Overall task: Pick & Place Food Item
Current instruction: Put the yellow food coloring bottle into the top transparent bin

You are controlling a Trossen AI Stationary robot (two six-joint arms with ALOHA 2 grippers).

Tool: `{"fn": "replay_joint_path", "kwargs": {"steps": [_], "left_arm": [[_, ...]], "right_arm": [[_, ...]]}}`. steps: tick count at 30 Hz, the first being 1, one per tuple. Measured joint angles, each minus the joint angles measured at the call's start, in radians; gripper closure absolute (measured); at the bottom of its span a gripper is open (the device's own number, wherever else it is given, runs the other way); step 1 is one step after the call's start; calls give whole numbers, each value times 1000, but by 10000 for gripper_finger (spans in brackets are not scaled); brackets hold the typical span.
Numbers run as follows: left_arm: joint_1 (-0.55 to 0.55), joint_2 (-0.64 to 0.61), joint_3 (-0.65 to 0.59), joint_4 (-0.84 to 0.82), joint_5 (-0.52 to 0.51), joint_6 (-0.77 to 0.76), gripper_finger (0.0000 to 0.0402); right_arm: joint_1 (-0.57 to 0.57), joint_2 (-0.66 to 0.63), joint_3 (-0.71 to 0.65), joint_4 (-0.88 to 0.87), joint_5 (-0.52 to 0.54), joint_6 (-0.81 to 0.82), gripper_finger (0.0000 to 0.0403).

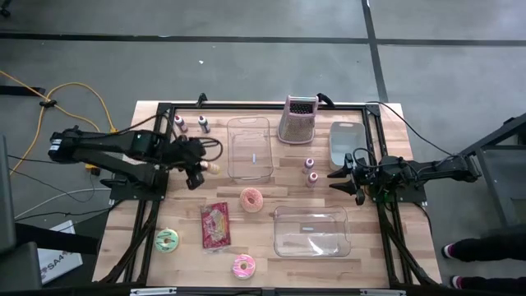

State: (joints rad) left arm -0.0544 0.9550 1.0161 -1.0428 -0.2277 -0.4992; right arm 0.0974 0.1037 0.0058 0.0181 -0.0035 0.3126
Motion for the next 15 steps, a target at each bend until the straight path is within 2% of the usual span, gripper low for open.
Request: {"fn": "replay_joint_path", "kwargs": {"steps": [9,15], "left_arm": [[95,0,7,47,3,32,290],[143,21,8,177,4,125,290]], "right_arm": [[0,0,0,0,0,0,241],[0,0,0,0,0,0,241]]}}
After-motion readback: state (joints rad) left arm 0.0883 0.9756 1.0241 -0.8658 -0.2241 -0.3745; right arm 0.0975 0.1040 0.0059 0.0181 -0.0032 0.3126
